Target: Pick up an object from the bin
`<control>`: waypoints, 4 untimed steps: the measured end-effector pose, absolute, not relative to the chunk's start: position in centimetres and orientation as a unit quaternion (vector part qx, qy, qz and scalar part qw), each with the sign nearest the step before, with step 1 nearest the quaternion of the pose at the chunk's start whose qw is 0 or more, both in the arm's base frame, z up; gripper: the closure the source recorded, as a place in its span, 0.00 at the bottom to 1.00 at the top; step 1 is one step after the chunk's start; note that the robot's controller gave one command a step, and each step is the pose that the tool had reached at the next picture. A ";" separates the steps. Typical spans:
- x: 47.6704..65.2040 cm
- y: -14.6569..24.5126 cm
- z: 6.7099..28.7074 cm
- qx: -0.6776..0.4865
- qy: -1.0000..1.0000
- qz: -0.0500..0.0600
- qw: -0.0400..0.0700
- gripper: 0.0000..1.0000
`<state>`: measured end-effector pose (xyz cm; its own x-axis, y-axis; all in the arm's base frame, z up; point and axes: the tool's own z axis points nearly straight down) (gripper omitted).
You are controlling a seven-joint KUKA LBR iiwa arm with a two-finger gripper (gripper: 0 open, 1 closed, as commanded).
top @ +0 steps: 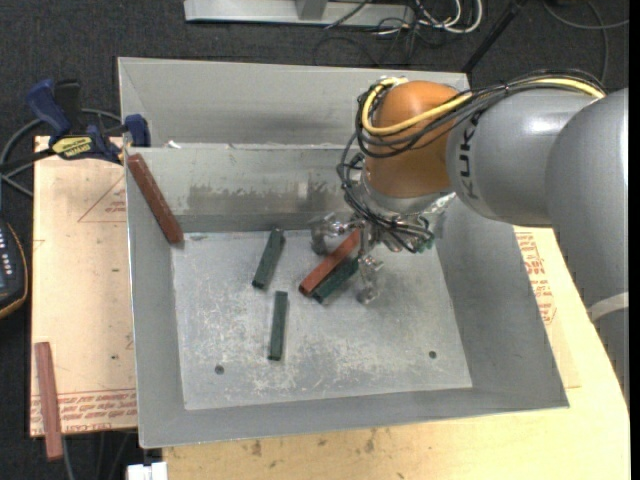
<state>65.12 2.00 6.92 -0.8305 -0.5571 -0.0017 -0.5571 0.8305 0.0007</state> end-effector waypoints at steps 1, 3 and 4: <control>65.2 2.0 7.0 -0.290 0.957 0.001 0.001 0.00; 65.3 2.1 9.3 -0.290 0.957 0.000 0.003 1.00; 65.6 2.2 16.6 -0.290 0.957 -0.001 0.006 1.00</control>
Offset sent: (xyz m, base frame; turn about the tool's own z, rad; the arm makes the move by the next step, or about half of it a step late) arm 0.0000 0.0000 0.0000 0.0000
